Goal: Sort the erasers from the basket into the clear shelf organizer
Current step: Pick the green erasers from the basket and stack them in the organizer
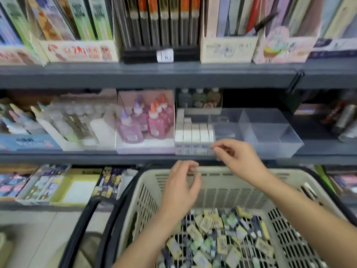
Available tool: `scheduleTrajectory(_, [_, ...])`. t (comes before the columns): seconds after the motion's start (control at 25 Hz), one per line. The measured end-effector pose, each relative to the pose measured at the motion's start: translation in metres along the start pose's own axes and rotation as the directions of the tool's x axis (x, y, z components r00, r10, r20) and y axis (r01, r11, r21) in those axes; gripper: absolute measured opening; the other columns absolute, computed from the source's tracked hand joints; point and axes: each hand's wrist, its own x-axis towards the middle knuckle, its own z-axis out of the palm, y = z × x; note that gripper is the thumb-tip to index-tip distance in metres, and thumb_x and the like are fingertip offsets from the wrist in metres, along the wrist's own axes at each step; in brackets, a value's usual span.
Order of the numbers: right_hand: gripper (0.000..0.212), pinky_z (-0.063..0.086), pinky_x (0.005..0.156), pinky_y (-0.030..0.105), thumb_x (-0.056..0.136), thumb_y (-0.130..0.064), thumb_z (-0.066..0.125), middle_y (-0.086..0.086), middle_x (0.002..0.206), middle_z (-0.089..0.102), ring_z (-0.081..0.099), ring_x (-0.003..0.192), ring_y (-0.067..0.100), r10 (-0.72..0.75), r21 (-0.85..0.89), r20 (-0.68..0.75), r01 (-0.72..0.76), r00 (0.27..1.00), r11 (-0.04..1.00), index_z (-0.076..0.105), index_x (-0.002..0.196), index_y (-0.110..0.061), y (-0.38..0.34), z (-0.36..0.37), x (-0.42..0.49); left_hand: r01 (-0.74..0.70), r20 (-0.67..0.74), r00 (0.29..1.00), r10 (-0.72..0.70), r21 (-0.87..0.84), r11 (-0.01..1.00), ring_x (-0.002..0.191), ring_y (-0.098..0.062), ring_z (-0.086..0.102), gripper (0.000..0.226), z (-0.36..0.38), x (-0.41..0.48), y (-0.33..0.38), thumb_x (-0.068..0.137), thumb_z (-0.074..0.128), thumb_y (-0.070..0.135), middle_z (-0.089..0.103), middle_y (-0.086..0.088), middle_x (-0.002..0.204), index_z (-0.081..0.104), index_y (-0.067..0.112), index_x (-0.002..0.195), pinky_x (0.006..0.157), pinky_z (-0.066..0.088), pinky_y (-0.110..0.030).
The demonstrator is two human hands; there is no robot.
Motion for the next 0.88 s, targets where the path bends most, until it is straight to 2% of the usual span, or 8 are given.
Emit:
scheduleTrajectory(0.12, [0.010, 0.042, 0.059, 0.007, 0.089, -0.032, 0.053, -0.022, 0.071, 0.061, 0.058, 0.068, -0.011, 0.111, -0.109, 0.213, -0.090, 0.971, 0.990, 0.063, 0.086, -0.035, 0.039, 0.016, -0.066, 0.181, 0.207, 0.960, -0.186, 0.047, 0.982, 0.088, 0.004, 0.051, 0.021, 0.031, -0.024, -0.021, 0.088, 0.054, 0.029, 0.052, 0.018, 0.095, 0.052, 0.027, 0.109, 0.076, 0.039, -0.006])
scheduleTrajectory(0.24, [0.016, 0.049, 0.072, 0.028, 0.092, -0.029, 0.054, -0.008, 0.087, 0.068, 0.062, 0.079, 0.004, 0.280, -0.311, 0.493, -0.134, 0.823, 0.941, 0.066, 0.090, -0.019, 0.083, 0.044, -0.110, 0.465, 0.402, 0.777, -0.484, 0.152, 0.872, 0.089, -0.009, 0.052, 0.019, 0.061, -0.049, -0.050, 0.092, 0.053, 0.019, 0.054, 0.003, 0.099, 0.054, 0.013, 0.110, 0.076, 0.041, -0.018])
scheduleTrajectory(0.32, [0.023, 0.051, 0.080, 0.033, 0.093, -0.029, 0.053, 0.004, 0.107, 0.066, 0.062, 0.094, 0.017, 0.364, -0.415, 0.590, -0.116, 0.721, 0.903, 0.063, 0.107, -0.014, 0.101, 0.066, -0.127, 0.515, 0.505, 0.653, -0.565, 0.251, 0.819, 0.097, -0.014, 0.053, 0.023, 0.069, -0.066, -0.069, 0.094, 0.051, 0.020, 0.053, -0.003, 0.108, 0.052, 0.010, 0.114, 0.080, 0.044, -0.024])
scheduleTrajectory(0.4, [0.030, 0.051, 0.078, 0.034, 0.094, -0.028, 0.051, 0.007, 0.121, 0.057, 0.059, 0.101, 0.023, 0.404, -0.509, 0.565, -0.081, 0.720, 0.857, 0.054, 0.121, -0.014, 0.109, 0.082, -0.133, 0.469, 0.538, 0.604, -0.588, 0.357, 0.808, 0.105, -0.018, 0.054, 0.025, 0.069, -0.077, -0.084, 0.092, 0.054, 0.024, 0.054, -0.003, 0.114, 0.053, 0.013, 0.114, 0.086, 0.046, -0.028])
scheduleTrajectory(0.52, [0.031, 0.052, 0.072, 0.037, 0.094, -0.019, 0.048, 0.009, 0.124, 0.045, 0.058, 0.100, 0.028, 0.438, -0.631, 0.480, -0.047, 0.760, 0.774, 0.046, 0.125, -0.015, 0.119, 0.095, -0.136, 0.419, 0.560, 0.586, -0.586, 0.410, 0.810, 0.106, -0.019, 0.055, 0.025, 0.071, -0.086, -0.092, 0.089, 0.058, 0.030, 0.055, -0.001, 0.111, 0.056, 0.018, 0.112, 0.093, 0.046, -0.035])
scheduleTrajectory(0.68, [0.025, 0.050, 0.072, 0.032, 0.092, -0.025, 0.051, 0.004, 0.118, 0.049, 0.058, 0.099, 0.023, 0.451, -0.598, 0.461, -0.107, 0.764, 0.794, 0.054, 0.115, -0.016, 0.129, 0.095, -0.139, 0.126, 0.603, 0.614, -0.510, 0.563, 0.817, 0.117, -0.023, 0.044, 0.045, 0.085, -0.095, -0.085, 0.083, 0.062, 0.044, 0.051, -0.005, 0.121, 0.056, 0.021, 0.121, 0.094, 0.042, -0.036])
scheduleTrajectory(0.8, [0.016, 0.049, 0.072, 0.031, 0.088, -0.029, 0.057, 0.003, 0.104, 0.060, 0.060, 0.090, 0.020, 0.500, -0.500, 0.427, -0.264, 0.754, 0.825, 0.061, 0.098, -0.018, 0.132, 0.091, -0.137, 0.137, 0.554, 0.678, -0.484, 0.552, 0.823, 0.118, -0.023, 0.042, 0.037, 0.092, -0.097, -0.080, 0.086, 0.060, 0.038, 0.052, -0.004, 0.121, 0.058, 0.022, 0.119, 0.093, 0.041, -0.034])
scheduleTrajectory(0.88, [0.010, 0.050, 0.072, 0.032, 0.087, -0.028, 0.058, 0.003, 0.094, 0.063, 0.060, 0.085, 0.021, 0.532, -0.492, 0.424, -0.307, 0.733, 0.815, 0.058, 0.088, -0.018, 0.133, 0.089, -0.135, 0.204, 0.508, 0.715, -0.481, 0.506, 0.838, 0.111, -0.021, 0.051, 0.033, 0.089, -0.092, -0.078, 0.087, 0.059, 0.032, 0.056, 0.000, 0.122, 0.059, 0.022, 0.119, 0.086, 0.047, -0.032])
